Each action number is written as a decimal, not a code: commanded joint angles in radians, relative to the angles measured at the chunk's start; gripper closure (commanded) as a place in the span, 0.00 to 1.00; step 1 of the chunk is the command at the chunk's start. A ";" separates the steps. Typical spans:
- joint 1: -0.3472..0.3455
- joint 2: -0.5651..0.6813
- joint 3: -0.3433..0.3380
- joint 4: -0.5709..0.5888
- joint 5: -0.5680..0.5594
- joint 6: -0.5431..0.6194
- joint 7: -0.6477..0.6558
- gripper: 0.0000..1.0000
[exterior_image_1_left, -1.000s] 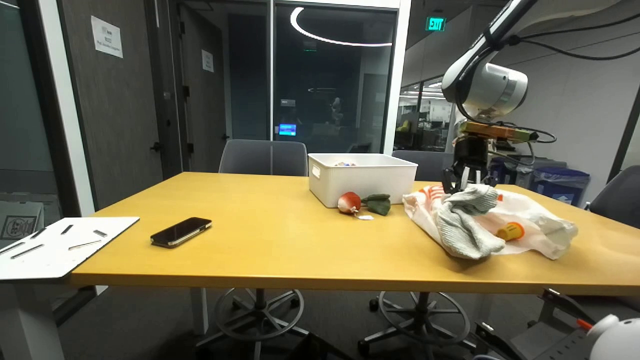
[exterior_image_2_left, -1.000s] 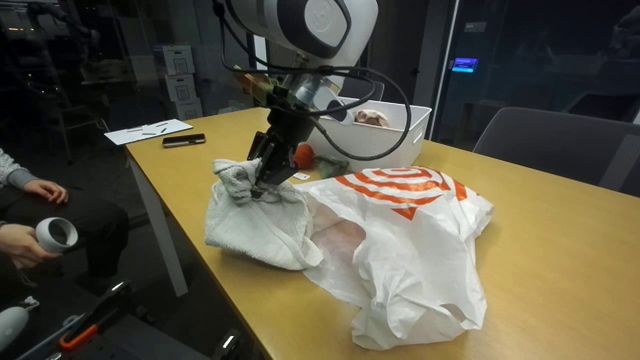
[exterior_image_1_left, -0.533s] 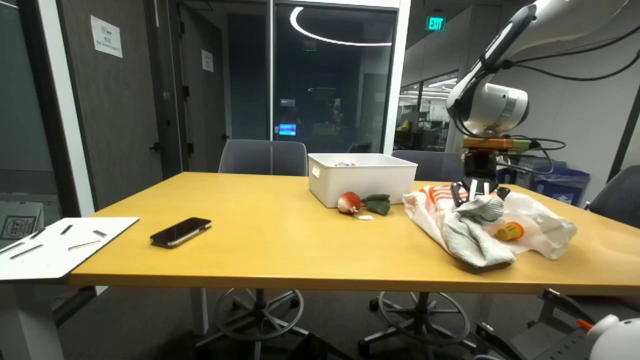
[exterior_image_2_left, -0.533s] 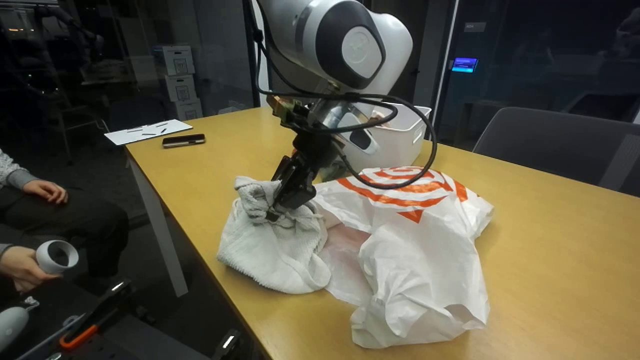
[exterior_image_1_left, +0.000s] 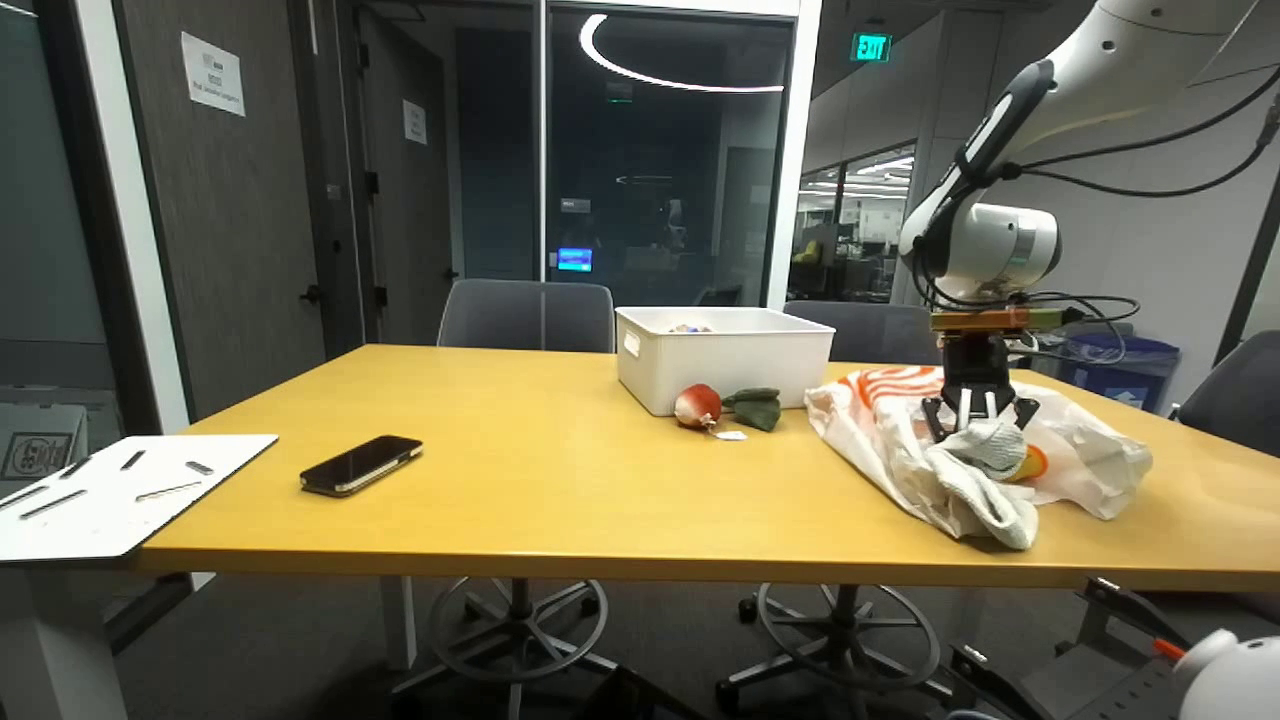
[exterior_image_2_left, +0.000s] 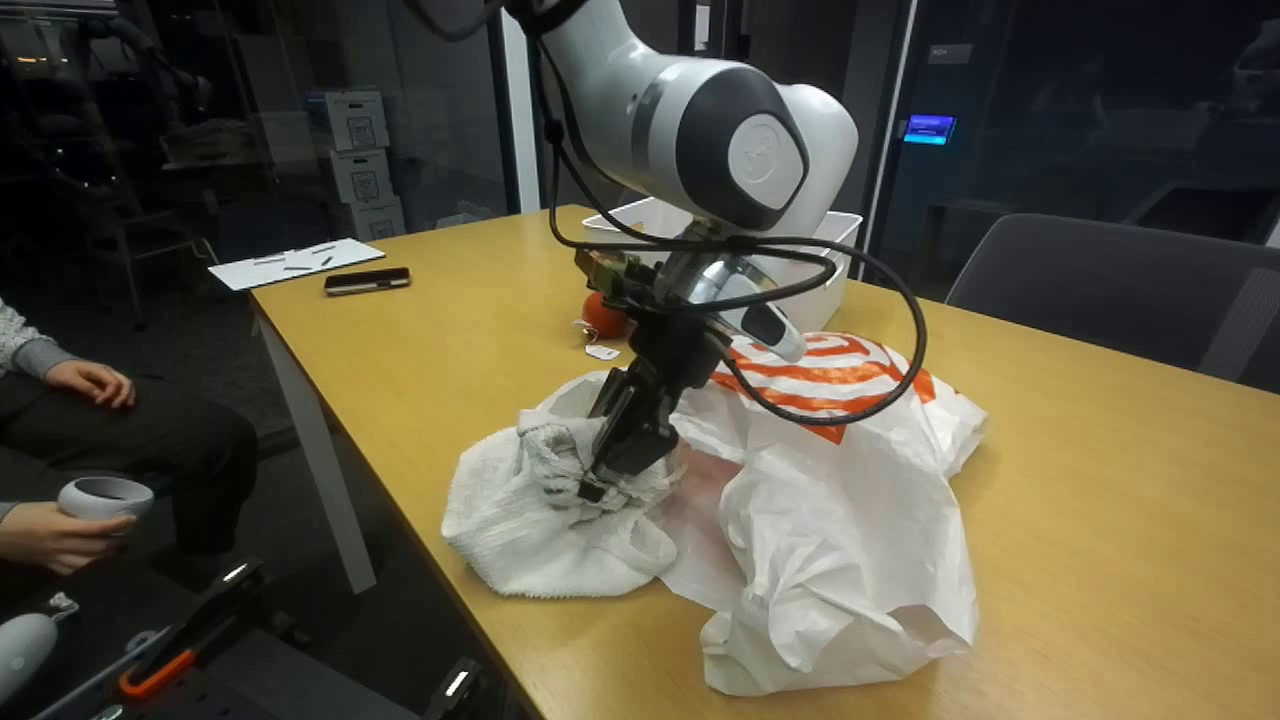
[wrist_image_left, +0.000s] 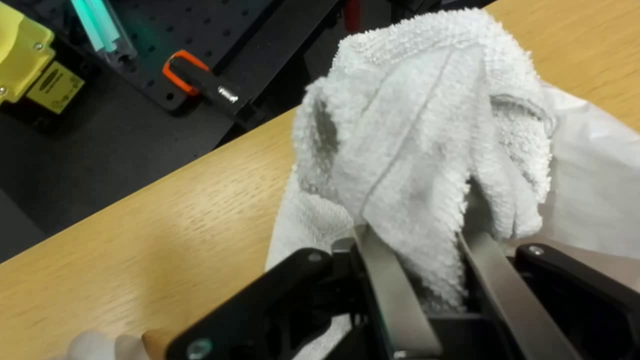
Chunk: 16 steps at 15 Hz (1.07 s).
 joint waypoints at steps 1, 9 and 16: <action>0.046 0.009 -0.019 0.024 -0.144 0.101 0.083 0.96; 0.104 -0.011 -0.053 -0.014 -0.346 0.449 0.285 0.96; 0.122 0.006 -0.062 -0.019 -0.452 0.547 0.352 0.95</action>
